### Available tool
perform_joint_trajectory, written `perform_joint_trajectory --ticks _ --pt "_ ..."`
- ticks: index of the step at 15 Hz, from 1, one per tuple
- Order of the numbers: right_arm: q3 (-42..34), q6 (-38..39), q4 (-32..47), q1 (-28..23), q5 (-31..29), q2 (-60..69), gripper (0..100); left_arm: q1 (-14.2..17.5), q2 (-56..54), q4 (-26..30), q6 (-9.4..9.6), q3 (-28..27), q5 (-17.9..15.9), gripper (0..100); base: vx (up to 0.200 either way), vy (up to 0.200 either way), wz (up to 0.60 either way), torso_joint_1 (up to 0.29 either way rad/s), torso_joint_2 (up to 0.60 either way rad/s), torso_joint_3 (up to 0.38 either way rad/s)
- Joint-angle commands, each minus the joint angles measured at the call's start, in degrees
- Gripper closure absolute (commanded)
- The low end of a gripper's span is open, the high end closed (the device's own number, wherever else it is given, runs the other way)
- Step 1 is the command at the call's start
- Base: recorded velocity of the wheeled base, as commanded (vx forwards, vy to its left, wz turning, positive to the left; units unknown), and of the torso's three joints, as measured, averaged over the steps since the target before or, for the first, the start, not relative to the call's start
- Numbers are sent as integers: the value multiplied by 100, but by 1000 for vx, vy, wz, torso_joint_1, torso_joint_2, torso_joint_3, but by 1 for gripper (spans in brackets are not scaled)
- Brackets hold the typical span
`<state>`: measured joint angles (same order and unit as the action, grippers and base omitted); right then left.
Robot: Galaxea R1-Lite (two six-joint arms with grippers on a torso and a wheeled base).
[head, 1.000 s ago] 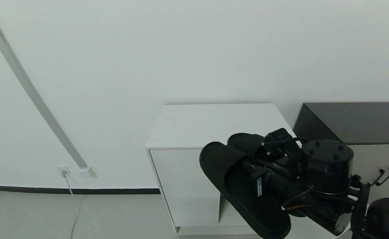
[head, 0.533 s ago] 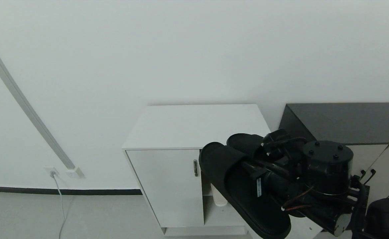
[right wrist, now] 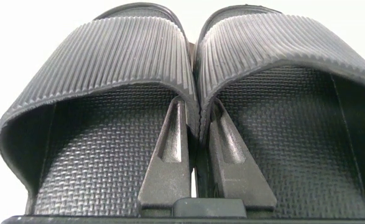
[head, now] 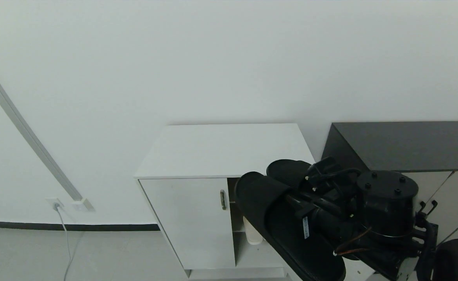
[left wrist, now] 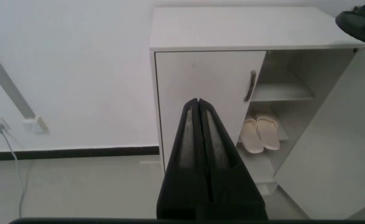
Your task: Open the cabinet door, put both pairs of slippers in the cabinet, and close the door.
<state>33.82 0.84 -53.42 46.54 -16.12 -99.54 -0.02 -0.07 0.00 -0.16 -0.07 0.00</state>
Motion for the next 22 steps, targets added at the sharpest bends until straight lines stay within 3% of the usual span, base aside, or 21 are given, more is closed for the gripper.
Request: perform_joint_trajectory --ticks 1,7,22 --pt "-24 4 -2 4 -6 4 100 2 7 0 -2 -1 0 100 0 0 0 0 0 0" --pt "-95 4 -2 83 -6 -31 100 2 7 0 -11 -1 0 100 0 0 0 -13 22 16" --pt "-332 -5 -81 162 -6 -13 100 2 7 0 -2 -1 0 100 0 0 0 -160 367 202"
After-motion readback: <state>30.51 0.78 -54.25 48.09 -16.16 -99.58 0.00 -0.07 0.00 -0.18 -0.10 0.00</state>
